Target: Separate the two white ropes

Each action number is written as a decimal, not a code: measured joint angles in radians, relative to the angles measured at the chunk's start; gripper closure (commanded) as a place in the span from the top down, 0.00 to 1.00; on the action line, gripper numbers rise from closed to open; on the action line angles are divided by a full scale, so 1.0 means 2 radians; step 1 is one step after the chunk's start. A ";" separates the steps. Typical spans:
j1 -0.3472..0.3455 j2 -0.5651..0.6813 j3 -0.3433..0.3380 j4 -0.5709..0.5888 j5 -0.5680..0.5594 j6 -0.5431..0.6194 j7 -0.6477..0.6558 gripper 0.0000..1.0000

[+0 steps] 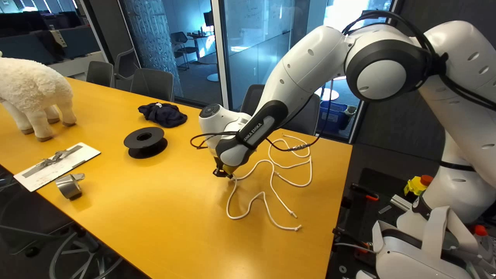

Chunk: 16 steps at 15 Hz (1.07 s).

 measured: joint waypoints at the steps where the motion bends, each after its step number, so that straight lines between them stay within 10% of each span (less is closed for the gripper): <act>1: 0.010 0.001 -0.012 0.000 -0.008 -0.003 0.029 0.01; 16: 0.022 0.036 -0.043 0.054 -0.063 -0.142 0.291 0.01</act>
